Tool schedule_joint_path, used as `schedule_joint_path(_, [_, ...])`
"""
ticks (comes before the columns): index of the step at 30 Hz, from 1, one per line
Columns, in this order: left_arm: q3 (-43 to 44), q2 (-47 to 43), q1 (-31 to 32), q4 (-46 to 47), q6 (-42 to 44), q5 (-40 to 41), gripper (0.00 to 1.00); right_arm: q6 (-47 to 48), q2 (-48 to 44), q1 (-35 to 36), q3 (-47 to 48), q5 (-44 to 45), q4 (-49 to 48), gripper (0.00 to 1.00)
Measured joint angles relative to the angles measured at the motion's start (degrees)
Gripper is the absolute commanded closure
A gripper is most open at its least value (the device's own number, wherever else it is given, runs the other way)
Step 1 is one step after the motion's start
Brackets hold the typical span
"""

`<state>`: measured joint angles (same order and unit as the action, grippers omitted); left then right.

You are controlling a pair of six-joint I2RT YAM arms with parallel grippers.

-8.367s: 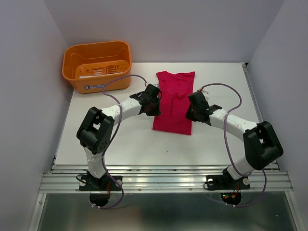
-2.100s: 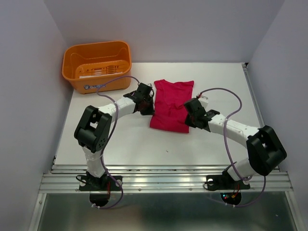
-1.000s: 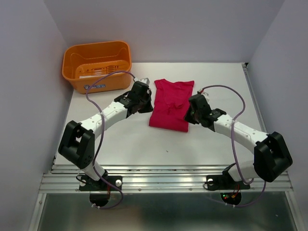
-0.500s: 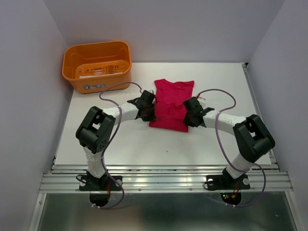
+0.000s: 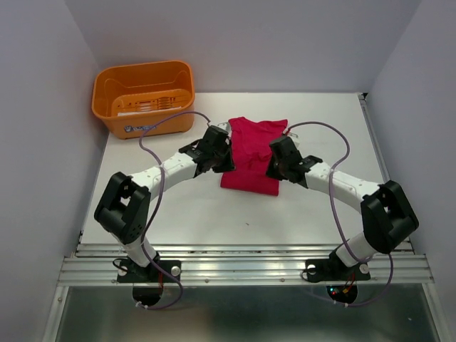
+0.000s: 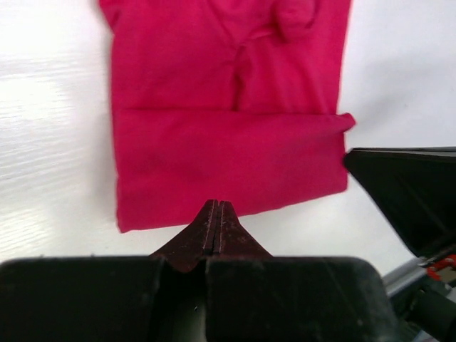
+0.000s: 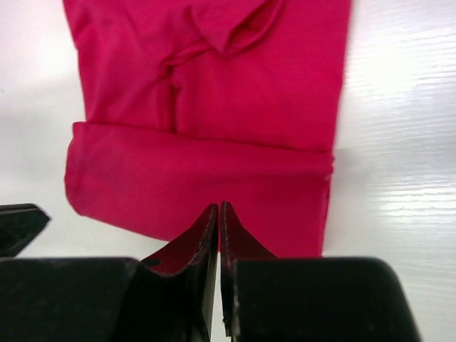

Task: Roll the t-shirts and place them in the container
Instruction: Roll the T-shirt to the center of the board.

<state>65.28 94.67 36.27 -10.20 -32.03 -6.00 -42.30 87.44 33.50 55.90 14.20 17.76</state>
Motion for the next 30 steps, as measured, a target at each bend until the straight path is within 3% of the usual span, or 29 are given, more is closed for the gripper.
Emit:
schedule_joint_path(13, [1.49, 13.97, 1.14, 4.68, -3.89, -8.26, 1.0, -3.72, 12.48, 0.31, 1.4, -6.78, -5.99, 0.84])
schedule_joint_path(18, [2.29, 13.31, 1.03, 3.98, -3.54, -7.65, 1.0, -3.98, 10.95, 0.31, 0.85, -5.77, -5.55, 0.82])
schedule_joint_path(25, [2.23, 6.64, -0.59, 1.6, -2.23, -4.31, 1.0, -2.43, 2.08, -0.24, -0.09, -0.94, -2.91, 0.82])
schedule_joint_path(30, [2.21, 6.12, -2.1, 1.97, -1.42, -3.17, 1.0, -2.03, 2.99, -0.9, -0.15, -0.02, -2.64, 0.82])
